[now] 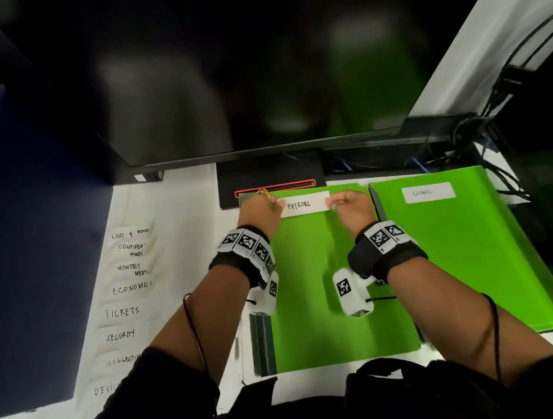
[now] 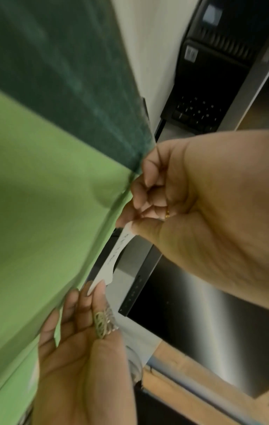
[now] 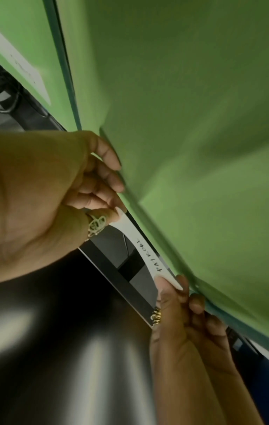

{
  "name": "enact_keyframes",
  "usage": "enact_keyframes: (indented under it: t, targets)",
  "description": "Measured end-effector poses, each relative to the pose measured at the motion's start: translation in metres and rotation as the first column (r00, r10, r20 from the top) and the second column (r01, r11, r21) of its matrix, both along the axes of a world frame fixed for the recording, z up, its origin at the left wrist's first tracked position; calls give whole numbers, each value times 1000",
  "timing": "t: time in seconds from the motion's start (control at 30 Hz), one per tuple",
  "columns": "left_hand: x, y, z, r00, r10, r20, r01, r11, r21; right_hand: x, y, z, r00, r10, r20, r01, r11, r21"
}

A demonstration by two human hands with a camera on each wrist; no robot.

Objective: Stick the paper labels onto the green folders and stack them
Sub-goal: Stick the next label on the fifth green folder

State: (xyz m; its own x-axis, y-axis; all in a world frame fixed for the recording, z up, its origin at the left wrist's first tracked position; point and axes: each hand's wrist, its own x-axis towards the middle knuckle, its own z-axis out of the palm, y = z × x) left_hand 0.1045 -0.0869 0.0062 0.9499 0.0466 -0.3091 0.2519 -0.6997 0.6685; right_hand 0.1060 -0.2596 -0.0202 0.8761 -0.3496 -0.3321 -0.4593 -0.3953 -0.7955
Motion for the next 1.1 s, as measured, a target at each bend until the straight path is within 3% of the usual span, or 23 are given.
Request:
enact_keyframes:
  t: [0.23, 0.43, 0.73, 0.9, 1.03, 1.1]
  targets:
    - [3, -18, -1, 994, -105, -23, 107, 975, 197, 3, -6, -3, 998, 59, -36, -65, 979, -193]
    - [8, -22, -1, 995, -83, -59, 94, 972, 217, 1, -4, -8, 997, 79, 3, -75, 962, -263]
    - [12, -20, -9, 980, -192, -52, 199, 932, 302, 0, -4, -17, 991, 136, -14, -131, 923, -363]
    - [16, -10, -17, 981, -194, 11, 186, 957, 222, 0, -9, -16, 999, 30, 10, -26, 954, -299]
    - [19, -18, -18, 980, -197, -13, 192, 936, 295, 4, -13, -14, 1000, 22, 2, -20, 960, -280]
    - [19, -25, -16, 970, -230, -80, 242, 886, 396, 6, -12, -10, 999, 22, -41, -32, 963, -267]
